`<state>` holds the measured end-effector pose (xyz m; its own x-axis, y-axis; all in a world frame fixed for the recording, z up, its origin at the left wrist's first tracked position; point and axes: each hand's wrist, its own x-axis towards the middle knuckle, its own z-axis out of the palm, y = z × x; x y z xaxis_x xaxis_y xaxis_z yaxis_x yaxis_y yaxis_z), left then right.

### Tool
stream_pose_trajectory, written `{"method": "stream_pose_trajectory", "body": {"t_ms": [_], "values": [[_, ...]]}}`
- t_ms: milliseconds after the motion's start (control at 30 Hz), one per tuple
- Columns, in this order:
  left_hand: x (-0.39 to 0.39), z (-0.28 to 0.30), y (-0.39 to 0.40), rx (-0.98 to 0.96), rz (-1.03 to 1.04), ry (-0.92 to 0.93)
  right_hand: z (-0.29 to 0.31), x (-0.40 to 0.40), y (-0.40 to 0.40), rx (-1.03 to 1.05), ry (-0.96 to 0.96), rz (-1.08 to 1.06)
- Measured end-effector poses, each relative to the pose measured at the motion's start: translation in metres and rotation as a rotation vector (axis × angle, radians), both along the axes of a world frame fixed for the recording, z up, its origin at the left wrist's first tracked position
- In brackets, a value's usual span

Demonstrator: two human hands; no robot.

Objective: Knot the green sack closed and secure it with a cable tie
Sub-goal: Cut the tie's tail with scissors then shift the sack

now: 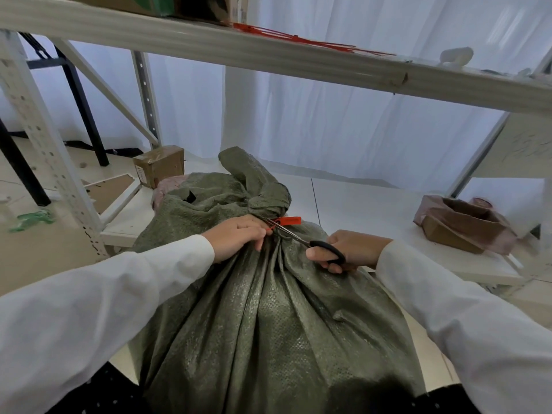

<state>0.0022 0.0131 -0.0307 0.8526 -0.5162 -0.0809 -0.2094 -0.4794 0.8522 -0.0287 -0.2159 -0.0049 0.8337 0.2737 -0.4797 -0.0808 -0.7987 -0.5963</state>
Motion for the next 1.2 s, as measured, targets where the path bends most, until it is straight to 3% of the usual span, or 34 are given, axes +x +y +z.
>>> {"method": "stream_pose_trajectory", "body": {"t_ms": [467,567,733,833,1000,1200], "values": [[0.018,-0.009,0.014,-0.011,-0.049,0.082,-0.003,-0.004,-0.003,0.014,0.03,0.014],[0.023,-0.007,0.034,-0.087,0.023,0.148,-0.002,-0.01,-0.028,-0.03,0.016,-0.088],[0.021,-0.009,0.038,-0.214,-0.002,0.272,-0.007,-0.02,-0.059,0.088,0.004,-0.285],[0.023,-0.005,0.035,-0.168,0.045,0.144,-0.005,-0.017,-0.042,0.129,-0.096,-0.296],[0.018,0.008,0.023,-0.143,0.203,-0.344,0.004,0.0,-0.018,0.338,-0.385,-0.526],[0.015,0.018,0.007,-0.13,0.32,-0.486,0.011,0.014,0.008,0.371,-0.439,-0.537]]}}
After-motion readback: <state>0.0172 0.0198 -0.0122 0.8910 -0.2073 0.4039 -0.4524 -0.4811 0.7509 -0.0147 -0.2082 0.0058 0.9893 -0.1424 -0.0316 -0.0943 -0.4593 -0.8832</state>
